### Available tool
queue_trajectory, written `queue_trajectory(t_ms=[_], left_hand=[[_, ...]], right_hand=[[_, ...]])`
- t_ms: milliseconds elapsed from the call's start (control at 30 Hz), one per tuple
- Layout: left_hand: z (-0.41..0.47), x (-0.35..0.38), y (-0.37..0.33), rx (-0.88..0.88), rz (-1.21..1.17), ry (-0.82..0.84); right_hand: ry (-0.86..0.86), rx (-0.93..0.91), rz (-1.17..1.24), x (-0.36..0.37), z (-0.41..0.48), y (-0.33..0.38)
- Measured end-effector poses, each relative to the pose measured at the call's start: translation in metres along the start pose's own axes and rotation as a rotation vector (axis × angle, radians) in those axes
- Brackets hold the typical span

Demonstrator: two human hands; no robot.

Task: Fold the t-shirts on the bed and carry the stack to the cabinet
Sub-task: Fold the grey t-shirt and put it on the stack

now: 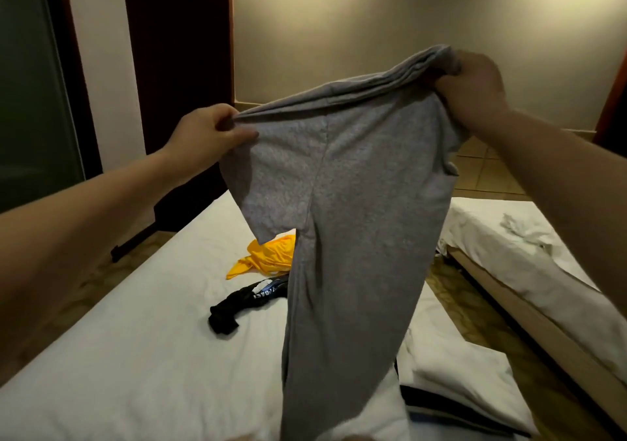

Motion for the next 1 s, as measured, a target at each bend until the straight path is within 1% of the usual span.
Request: queue_trajectory(t_ms=[133,267,333,433,567,667,800,900,1000], left_hand=[[0.005,-0.002,0.011,-0.044,-0.017,0.008],[0.012,0.018,0.04,-0.135,-0.174,0.095],[0.018,0.034,0.057,-0.186,-0.207,0.109],[0.033,0.065,0.086,-0.223,-0.161,0.117],[0.063,0.107,0.125,-0.244,0.001,0.128],[0.093,0.122,0.136,-0.226,0.062,0.077],[0.124,0.106,0.121,-0.161,0.067,-0.049],[0.123,0.084,0.107,-0.119,0.034,-0.103],[0.102,0.064,0.102,-0.136,-0.072,-0.092]], right_hand=[[0.003,0.008,0.031,0.009,0.005,0.001],[0.06,-0.004,-0.003,0.035,0.012,-0.009],[0.097,0.001,-0.039,0.056,0.015,-0.023],[0.16,0.016,-0.04,0.095,0.021,-0.054],[0.202,0.078,0.023,0.144,0.036,-0.09],[0.162,0.12,-0.003,0.161,0.058,-0.108],[0.066,0.125,-0.022,0.152,0.083,-0.106],[-0.022,0.091,-0.036,0.132,0.086,-0.086],[-0.061,0.049,-0.057,0.103,0.064,-0.064]])
Point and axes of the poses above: each hand's wrist, its own z-axis towards the middle knuckle, its own x-axis out of the palm, y = z × x, the point moved 10 cm from there along z, towards the middle knuckle, and after that the axes turned 2 degrees about -x, right-handed, at the moved point
